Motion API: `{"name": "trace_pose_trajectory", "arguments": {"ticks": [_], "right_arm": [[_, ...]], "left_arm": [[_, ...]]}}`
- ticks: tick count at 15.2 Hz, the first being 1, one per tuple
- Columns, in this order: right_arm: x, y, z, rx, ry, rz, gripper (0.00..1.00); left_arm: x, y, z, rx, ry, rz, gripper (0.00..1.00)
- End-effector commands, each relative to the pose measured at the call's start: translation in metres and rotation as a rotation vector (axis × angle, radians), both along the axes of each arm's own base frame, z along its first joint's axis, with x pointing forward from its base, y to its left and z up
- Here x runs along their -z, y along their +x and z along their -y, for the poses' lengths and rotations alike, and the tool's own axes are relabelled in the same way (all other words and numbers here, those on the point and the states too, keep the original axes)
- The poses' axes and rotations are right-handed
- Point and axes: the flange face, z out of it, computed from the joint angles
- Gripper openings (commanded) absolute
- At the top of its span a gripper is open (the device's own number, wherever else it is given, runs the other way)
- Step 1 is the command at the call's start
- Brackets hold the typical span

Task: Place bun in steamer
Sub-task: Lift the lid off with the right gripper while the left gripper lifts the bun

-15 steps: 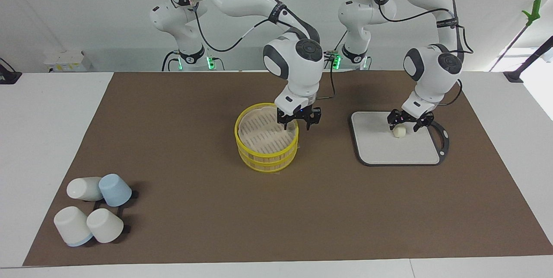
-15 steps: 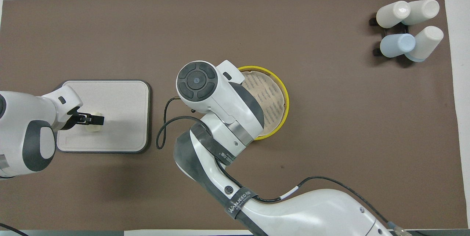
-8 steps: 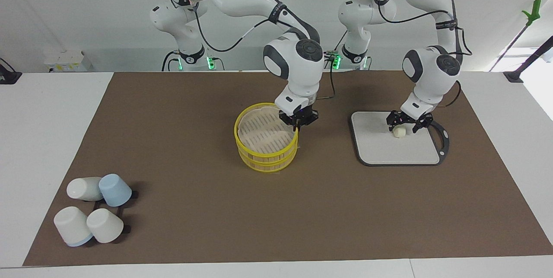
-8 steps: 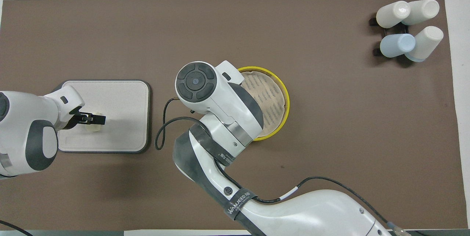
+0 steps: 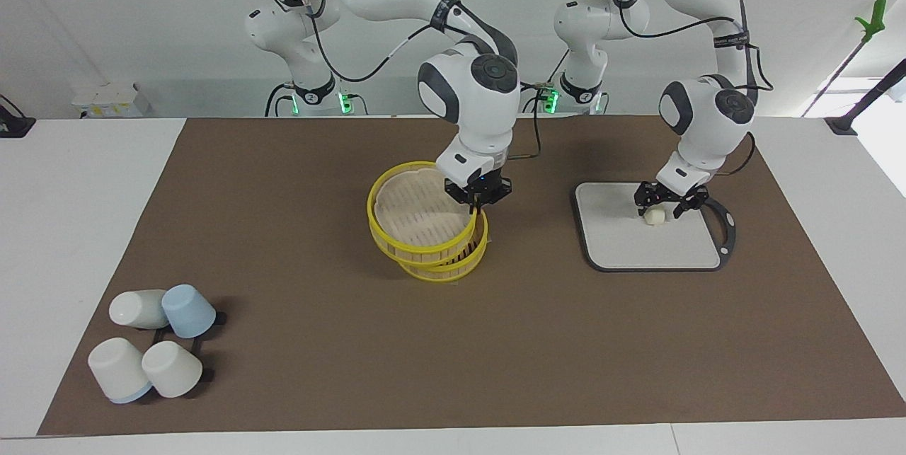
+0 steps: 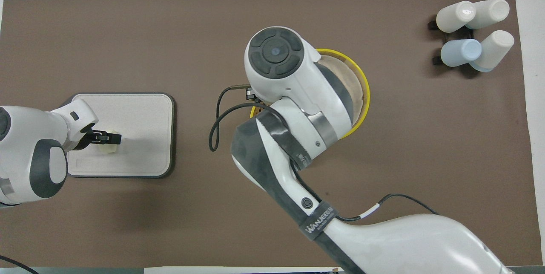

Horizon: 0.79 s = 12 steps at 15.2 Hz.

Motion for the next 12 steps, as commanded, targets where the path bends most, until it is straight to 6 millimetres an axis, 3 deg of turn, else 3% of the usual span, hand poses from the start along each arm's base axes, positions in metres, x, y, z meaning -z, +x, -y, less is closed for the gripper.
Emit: {"name": "trace_pose_trajectory", "arguments": {"ticks": [1, 3, 6, 11, 12], "right_arm": [[-0.021, 0.011, 0.043, -0.079, -0.016, -0.02, 0.0], [-0.033, 0.017, 0.067, -0.093, -0.015, -0.017, 0.0], [-0.031, 0.015, 0.084, -0.089, -0.028, -0.044, 0.0], [-0.031, 0.018, 0.104, -0.082, -0.031, -0.053, 0.0], [-0.031, 0.018, 0.104, -0.083, -0.031, -0.053, 0.0]], "left_arm": [[0.005, -0.003, 0.003, -0.014, -0.011, 0.013, 0.59], [0.006, -0.004, 0.005, -0.012, -0.011, 0.012, 0.46], [0.005, -0.004, 0.008, -0.014, -0.012, 0.01, 0.27], [-0.006, 0.008, 0.024, -0.053, -0.025, -0.009, 0.26], [-0.019, 0.017, 0.034, -0.066, -0.041, -0.022, 0.26]]}}
